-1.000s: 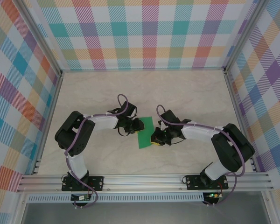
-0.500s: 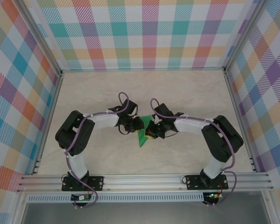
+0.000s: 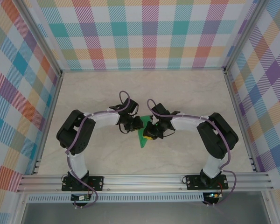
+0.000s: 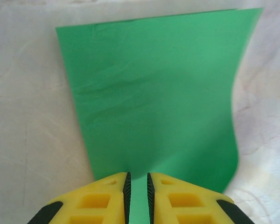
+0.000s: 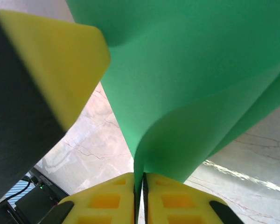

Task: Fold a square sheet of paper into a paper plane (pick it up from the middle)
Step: Third fold the triangle at the center of the table.

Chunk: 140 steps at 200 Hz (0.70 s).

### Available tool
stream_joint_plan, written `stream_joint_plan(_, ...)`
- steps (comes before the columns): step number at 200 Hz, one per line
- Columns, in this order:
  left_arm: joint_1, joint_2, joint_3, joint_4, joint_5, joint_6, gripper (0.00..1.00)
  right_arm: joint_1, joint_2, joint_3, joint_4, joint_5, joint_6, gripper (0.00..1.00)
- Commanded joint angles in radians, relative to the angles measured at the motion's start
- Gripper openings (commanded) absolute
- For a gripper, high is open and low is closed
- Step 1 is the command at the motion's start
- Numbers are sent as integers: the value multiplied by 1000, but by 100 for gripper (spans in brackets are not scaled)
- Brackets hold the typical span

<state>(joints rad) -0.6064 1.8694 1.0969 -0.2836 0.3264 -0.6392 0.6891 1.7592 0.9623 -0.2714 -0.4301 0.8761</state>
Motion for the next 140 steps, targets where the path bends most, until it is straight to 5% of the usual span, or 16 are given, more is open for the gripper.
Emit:
stream_joint_plan(1,7,21,23,-21,-15,4,20,6,-15,24,-48,16,-4,17)
stream_joint_plan(140,5,31,15,-37,-16,12,19,6,23,26,17,43,81,13)
